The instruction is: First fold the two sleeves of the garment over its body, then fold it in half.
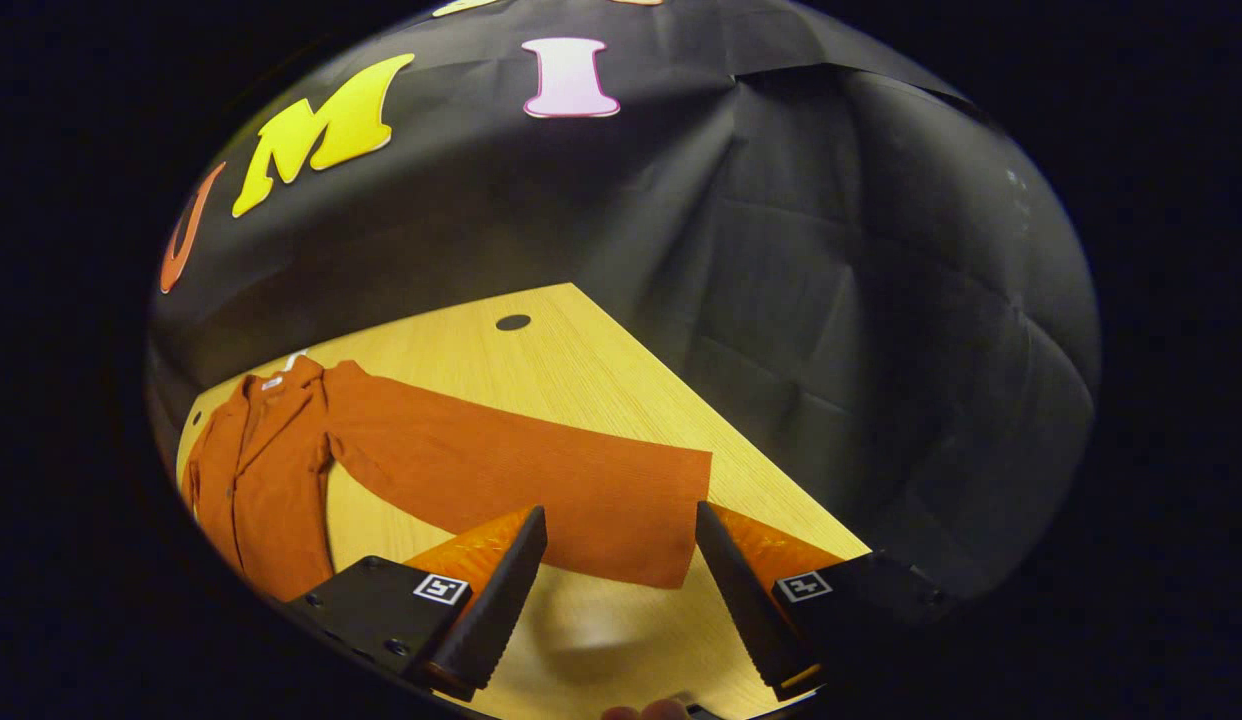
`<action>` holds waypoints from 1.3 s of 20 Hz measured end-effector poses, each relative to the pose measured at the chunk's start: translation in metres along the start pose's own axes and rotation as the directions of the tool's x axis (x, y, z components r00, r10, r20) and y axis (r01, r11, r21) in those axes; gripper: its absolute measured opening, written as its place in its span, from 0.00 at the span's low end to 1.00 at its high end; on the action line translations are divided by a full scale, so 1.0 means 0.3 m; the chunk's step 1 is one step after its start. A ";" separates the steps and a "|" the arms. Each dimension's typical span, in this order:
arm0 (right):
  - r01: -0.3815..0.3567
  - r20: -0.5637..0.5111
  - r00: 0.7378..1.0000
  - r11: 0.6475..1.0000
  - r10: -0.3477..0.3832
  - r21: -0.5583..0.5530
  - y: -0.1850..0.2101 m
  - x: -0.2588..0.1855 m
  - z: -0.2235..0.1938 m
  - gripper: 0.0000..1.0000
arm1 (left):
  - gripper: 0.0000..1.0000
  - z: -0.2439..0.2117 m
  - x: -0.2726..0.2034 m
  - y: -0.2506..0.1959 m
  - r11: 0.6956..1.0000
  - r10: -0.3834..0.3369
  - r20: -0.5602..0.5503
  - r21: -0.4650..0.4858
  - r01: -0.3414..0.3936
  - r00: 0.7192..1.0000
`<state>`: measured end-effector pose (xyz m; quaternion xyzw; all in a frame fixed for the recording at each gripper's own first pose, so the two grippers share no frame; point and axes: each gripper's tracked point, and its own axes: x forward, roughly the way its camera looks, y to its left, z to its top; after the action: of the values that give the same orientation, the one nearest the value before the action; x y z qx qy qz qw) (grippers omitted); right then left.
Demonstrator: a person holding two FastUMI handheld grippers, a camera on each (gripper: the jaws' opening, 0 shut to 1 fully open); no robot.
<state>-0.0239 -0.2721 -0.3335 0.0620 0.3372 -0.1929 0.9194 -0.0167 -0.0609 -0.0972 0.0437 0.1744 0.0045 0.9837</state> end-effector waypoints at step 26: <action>0.062 -0.100 0.994 0.982 -0.045 0.178 0.005 0.112 -0.090 0.09 | 0.98 -0.035 0.065 0.229 0.997 0.069 -0.037 -0.022 -0.070 0.997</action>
<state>-0.0160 -0.2746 -0.3757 0.1454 0.3635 -0.2442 0.8872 -0.0016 0.0088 -0.1077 0.0381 0.1906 0.0417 0.9800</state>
